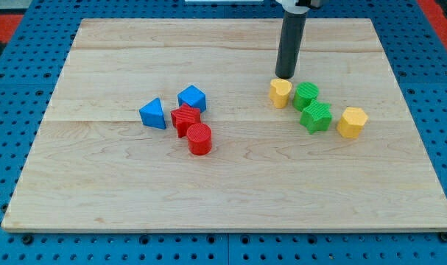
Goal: Push blue blocks towards the to the bottom left of the board
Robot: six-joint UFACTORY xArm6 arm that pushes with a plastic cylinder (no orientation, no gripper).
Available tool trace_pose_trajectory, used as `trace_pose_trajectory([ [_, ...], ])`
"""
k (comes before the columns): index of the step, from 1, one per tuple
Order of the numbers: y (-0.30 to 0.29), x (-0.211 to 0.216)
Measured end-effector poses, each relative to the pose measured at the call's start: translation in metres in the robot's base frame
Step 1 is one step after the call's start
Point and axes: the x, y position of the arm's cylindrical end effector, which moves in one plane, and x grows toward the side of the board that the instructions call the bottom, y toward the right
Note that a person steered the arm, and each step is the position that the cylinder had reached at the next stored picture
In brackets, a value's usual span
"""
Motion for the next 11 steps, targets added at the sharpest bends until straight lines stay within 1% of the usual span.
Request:
trace_pose_trajectory([
  [2,-0.004,0.015],
  [8,-0.007,0.009],
  [9,-0.049,0.014],
  [10,-0.08,0.027],
  [11,-0.062,0.082],
])
